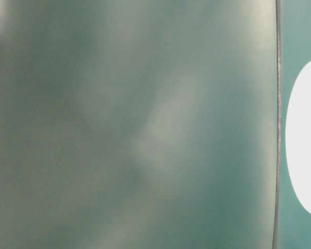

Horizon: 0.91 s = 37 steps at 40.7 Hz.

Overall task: Scoop the yellow hexagonal prism block from the bowl with a spoon using the right arm.
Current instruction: 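Move the right gripper to the pink spoon handle on the spoon rest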

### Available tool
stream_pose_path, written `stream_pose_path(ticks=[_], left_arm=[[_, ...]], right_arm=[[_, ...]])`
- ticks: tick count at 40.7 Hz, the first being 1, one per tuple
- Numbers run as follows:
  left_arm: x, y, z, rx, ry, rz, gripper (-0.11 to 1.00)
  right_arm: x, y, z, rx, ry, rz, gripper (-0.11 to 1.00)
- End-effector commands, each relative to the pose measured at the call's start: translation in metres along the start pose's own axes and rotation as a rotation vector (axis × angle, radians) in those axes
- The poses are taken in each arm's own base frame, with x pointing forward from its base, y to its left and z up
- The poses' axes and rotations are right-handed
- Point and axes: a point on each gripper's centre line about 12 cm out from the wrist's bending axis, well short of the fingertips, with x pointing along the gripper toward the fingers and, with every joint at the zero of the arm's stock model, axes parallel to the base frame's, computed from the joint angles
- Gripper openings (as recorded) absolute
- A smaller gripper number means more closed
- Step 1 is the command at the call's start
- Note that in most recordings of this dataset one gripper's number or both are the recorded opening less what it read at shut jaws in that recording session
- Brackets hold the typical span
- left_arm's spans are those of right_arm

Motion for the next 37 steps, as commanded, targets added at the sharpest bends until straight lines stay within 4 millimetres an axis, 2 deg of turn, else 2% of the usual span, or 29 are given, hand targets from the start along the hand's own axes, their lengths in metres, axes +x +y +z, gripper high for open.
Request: stream_pose_path(ticks=[1, 24, 28, 37], left_arm=[[0.0027, -0.0008, 0.0093, 0.019, -0.014, -0.005, -0.01], [0.0019, -0.0007, 0.0092, 0.019, -0.005, -0.005, -0.01], [0.0021, -0.0007, 0.0089, 0.019, -0.003, -0.005, -0.01], [0.0021, -0.0007, 0.0087, 0.019, -0.002, -0.005, -0.01]], right_arm=[[0.0027, -0.0002, 0.0064, -0.009, -0.015, -0.001, -0.02], [0.0012, -0.0002, 0.0094, -0.015, -0.011, -0.001, 0.00], [0.0012, -0.0002, 0.0081, -0.008, 0.000, -0.001, 0.08], [0.0021, -0.0005, 0.0038, 0.006, 0.023, -0.003, 0.39]])
